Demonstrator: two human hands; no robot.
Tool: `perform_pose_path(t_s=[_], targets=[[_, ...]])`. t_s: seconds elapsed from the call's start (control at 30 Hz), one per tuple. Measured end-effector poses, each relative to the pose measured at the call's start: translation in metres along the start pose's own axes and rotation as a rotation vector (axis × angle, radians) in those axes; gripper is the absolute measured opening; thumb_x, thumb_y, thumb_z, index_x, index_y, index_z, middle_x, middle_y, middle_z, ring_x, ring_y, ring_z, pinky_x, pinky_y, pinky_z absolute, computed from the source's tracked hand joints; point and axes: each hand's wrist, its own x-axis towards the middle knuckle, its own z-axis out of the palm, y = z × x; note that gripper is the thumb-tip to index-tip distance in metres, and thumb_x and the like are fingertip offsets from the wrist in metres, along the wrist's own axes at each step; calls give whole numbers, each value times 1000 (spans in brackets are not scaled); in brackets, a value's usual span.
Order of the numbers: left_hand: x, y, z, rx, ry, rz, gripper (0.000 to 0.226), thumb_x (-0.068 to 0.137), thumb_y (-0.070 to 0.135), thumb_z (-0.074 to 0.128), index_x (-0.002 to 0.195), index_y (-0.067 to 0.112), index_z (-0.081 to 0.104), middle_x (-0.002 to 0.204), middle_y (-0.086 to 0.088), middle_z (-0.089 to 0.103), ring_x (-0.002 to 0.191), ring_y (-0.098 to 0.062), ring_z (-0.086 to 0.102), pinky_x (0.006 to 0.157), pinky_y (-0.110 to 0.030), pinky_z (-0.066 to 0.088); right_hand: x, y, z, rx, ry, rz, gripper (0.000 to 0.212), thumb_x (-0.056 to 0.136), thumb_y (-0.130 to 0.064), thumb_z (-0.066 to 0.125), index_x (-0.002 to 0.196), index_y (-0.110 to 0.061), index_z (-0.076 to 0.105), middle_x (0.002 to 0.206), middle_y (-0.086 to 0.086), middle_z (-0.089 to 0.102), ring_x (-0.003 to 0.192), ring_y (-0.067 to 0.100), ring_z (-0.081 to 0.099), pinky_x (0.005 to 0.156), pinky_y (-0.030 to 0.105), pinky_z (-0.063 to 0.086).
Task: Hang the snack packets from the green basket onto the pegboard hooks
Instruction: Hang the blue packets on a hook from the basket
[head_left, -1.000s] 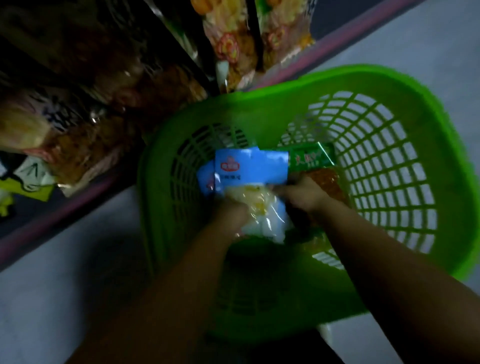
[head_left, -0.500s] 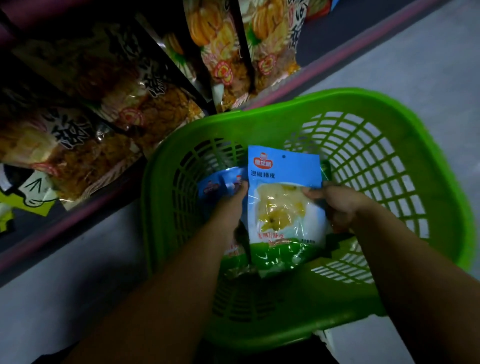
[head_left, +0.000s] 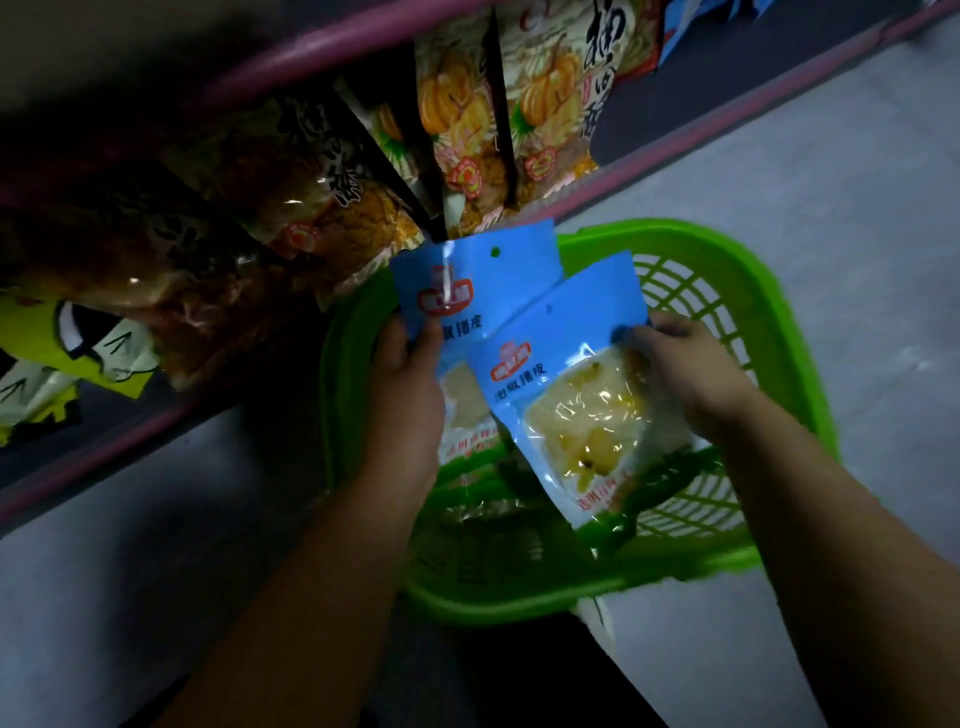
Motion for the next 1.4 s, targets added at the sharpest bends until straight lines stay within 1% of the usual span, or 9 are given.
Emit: perform_pose_path(t_s=[0.13, 0.33, 0.53, 0.63, 0.7, 0.77, 0.9, 1.1, 1.4], targets=[[-61, 89, -15, -122, 94, 21, 24, 94, 19, 50, 117, 21, 56, 83, 9, 74, 75, -9, 71, 63, -25, 54, -84, -94, 2, 50, 3, -69, 34, 81, -16, 63, 50, -20, 49, 42, -10, 41, 34, 5, 33, 36, 14, 25], [-181, 290, -52, 79, 287, 141, 13, 83, 37, 45, 81, 30, 56, 81, 17, 59, 73, 13, 56, 77, -15, 46, -233, -282, -9, 201, -153, -153, 14, 82, -25, 71, 71, -18, 70, 60, -9, 69, 51, 5, 61, 48, 16, 47], [-306, 504, -86, -78, 439, 322, 27, 82, 41, 65, 101, 23, 66, 109, -3, 69, 108, -23, 63, 97, -51, 47, -376, -456, 1, 296, -386, -277, 12, 89, -23, 64, 83, -20, 75, 85, -4, 76, 79, 13, 72, 70, 27, 56], [-355, 570, -114, -129, 525, 399, 44, 72, 58, 67, 98, 23, 72, 99, 3, 74, 97, -18, 68, 89, -49, 53, -427, -516, 22, 303, -510, -382, 18, 91, -23, 61, 82, -25, 76, 87, -4, 76, 82, 15, 71, 74, 31, 56], [-375, 603, -134, -153, 556, 506, 19, 85, 42, 63, 80, 29, 76, 86, 8, 75, 86, -12, 70, 80, -38, 56, -454, -551, 42, 296, -576, -468, 20, 92, -22, 59, 79, -18, 73, 81, -4, 76, 75, 13, 70, 68, 27, 54], [-391, 633, -155, -198, 595, 615, 25, 91, 27, 59, 73, 30, 76, 82, 12, 75, 83, -7, 70, 73, -29, 56, -476, -581, 64, 305, -638, -547, 19, 92, -22, 60, 79, -15, 72, 85, -1, 76, 81, 19, 70, 74, 31, 54], [-417, 686, -201, -199, 567, 765, 16, 93, 28, 56, 89, 23, 71, 83, 6, 75, 70, -8, 70, 57, -21, 53, -519, -628, 101, 285, -643, -734, 22, 93, -24, 59, 75, -17, 70, 73, -8, 74, 67, 7, 69, 58, 19, 52], [-432, 767, -268, -229, 447, 964, 16, 85, 33, 60, 83, 28, 75, 90, 3, 76, 82, -15, 72, 64, -27, 55, -580, -694, 156, 313, -531, -1051, 21, 90, -26, 59, 72, -24, 69, 65, -24, 70, 62, -12, 60, 56, 7, 45], [-440, 857, -304, -211, 170, 1153, 12, 78, 23, 64, 82, 27, 75, 84, -1, 76, 74, -17, 73, 58, -26, 55, -635, -754, 174, 437, -425, -1194, 20, 75, -44, 58, 76, -34, 75, 71, -10, 74, 62, 2, 67, 52, 15, 50]])
